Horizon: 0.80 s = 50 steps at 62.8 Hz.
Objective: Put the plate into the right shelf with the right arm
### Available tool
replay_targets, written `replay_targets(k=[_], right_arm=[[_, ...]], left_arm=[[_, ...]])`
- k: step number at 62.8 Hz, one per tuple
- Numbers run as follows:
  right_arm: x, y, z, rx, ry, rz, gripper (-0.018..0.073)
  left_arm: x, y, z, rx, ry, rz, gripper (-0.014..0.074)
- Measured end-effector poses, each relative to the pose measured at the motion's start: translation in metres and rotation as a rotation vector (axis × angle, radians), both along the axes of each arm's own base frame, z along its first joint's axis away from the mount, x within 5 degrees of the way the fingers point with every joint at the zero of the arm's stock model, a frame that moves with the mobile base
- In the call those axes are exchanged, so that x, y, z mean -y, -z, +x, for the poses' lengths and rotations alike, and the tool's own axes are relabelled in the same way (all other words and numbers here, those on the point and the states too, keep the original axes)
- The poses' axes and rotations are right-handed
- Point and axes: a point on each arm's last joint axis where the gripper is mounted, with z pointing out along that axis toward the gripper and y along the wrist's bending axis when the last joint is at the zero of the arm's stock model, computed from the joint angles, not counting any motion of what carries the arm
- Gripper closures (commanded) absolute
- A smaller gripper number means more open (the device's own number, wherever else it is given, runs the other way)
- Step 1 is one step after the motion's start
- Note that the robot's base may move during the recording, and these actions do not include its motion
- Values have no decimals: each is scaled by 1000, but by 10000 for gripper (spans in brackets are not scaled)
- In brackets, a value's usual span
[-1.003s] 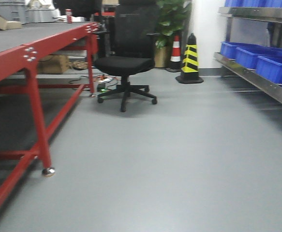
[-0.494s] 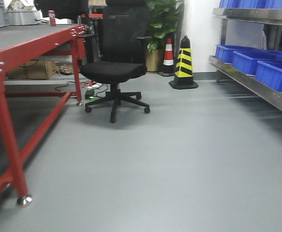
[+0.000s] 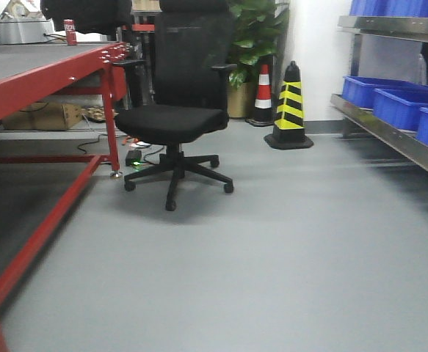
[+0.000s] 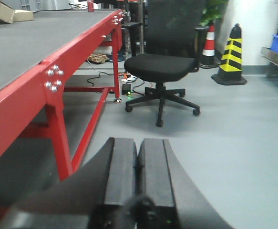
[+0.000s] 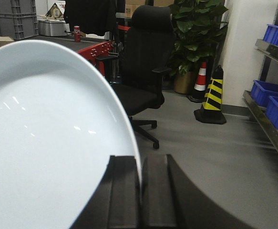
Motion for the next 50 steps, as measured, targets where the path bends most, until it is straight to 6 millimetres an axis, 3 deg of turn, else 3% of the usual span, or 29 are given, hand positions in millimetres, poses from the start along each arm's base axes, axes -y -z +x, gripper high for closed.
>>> replay_targets(k=[50], right_arm=[[0,0,0,-1,0,0,505]], left_arm=[[0,0,0,0,0,0,643]])
